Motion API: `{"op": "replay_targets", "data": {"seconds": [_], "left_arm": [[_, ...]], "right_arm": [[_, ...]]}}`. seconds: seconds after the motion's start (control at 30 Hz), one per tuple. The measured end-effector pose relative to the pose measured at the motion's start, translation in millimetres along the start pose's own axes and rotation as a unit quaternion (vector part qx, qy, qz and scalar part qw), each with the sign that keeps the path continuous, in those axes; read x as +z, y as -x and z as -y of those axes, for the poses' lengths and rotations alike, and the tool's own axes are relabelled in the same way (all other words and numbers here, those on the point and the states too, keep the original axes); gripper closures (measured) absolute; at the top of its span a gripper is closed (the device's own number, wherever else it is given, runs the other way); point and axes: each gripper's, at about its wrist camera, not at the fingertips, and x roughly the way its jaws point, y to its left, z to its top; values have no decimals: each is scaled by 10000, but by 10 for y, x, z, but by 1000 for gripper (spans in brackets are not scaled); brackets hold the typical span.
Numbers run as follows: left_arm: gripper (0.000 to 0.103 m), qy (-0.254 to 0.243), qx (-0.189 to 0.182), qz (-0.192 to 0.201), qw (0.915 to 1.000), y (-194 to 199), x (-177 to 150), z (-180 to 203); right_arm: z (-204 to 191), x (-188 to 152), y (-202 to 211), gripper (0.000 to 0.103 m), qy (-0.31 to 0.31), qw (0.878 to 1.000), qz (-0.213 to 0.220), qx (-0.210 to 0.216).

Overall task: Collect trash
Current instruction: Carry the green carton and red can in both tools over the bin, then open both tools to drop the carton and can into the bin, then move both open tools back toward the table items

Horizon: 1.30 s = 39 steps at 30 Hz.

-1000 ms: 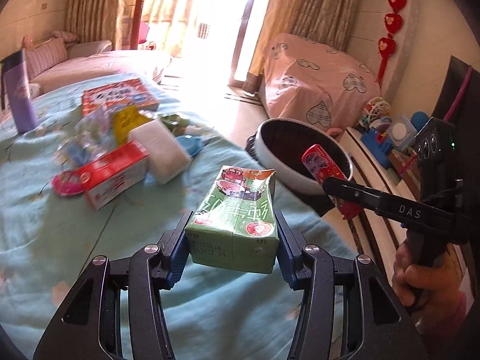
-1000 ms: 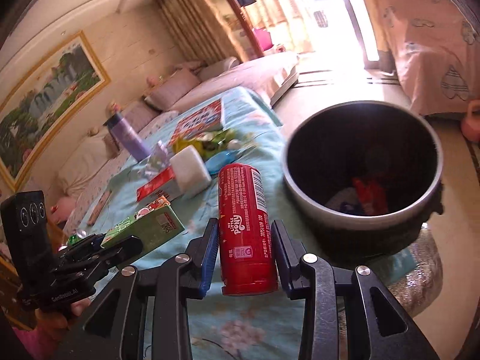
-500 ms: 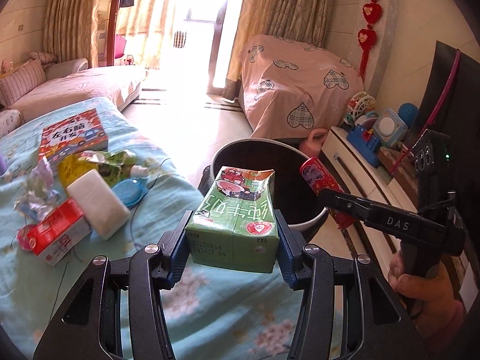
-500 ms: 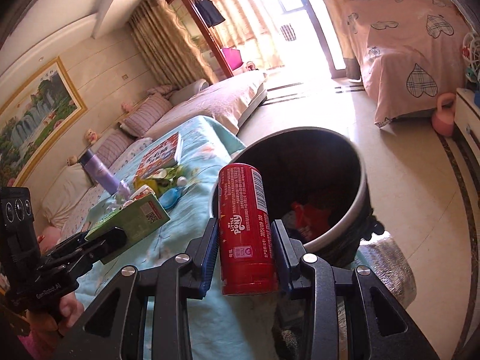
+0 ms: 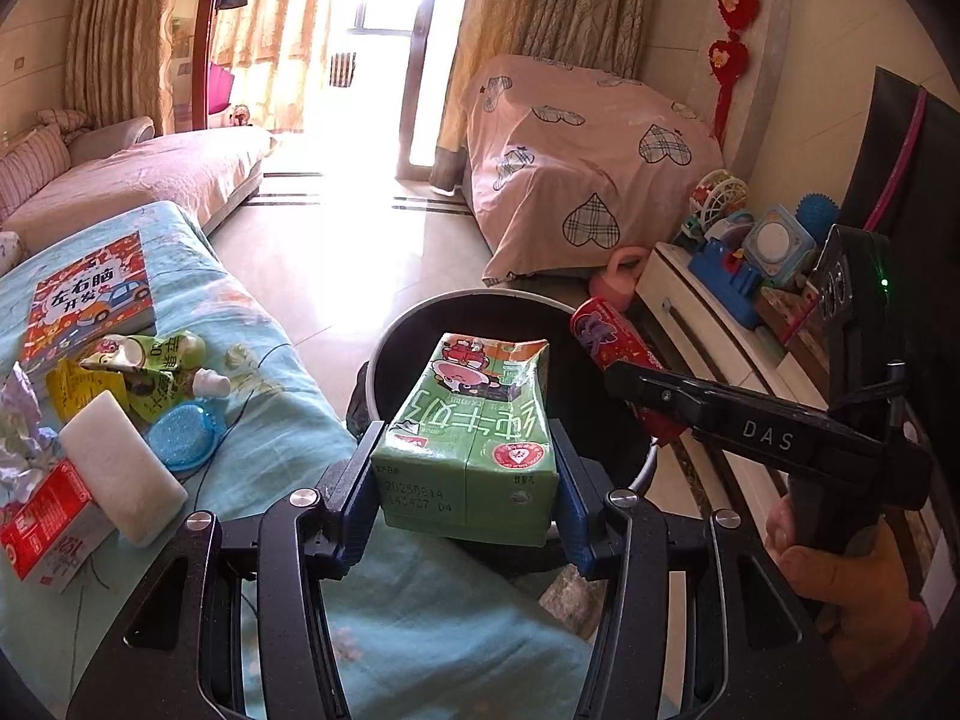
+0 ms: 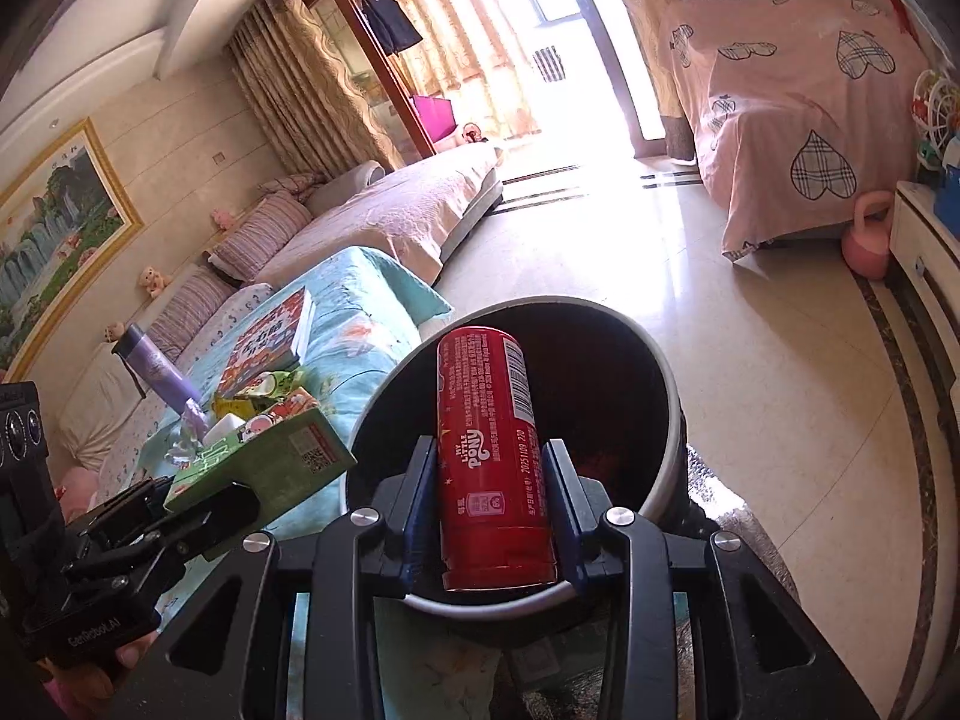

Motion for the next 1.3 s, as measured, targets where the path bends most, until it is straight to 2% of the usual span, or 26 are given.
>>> {"op": "replay_targets", "data": {"seconds": [0.3,0.4,0.43,0.53,0.6,0.73,1.0,1.3], "left_arm": [[53,-7,-15,-68,10000,-171,46,-17],[53,-6,-106,-198,9997,-240,61,-24],[51,-13,-127,-253,9996,-262,58,-24],[34,4,-79,-282,9996,-276,34,-36],[32,65,-86,-234,9997,-238,22,-65],[32,170,-66,-198,9996,-129,-46,-129],[32,448,84,-159,9988,212,-405,-396],[32,821,581,-98,9949,723,-906,-924]], "right_arm": [[84,47,-182,67,6,9998,-176,-85],[107,69,-230,67,-8,9997,-204,-107],[116,80,-241,66,-16,9997,-209,-101],[161,109,-275,61,-88,9997,-227,-42],[194,103,-267,52,-169,9996,-226,10],[191,64,-181,48,-211,9997,-155,38],[-120,-99,-32,26,-75,9997,-77,203],[-724,-433,-3,21,382,9981,-140,458]]}}
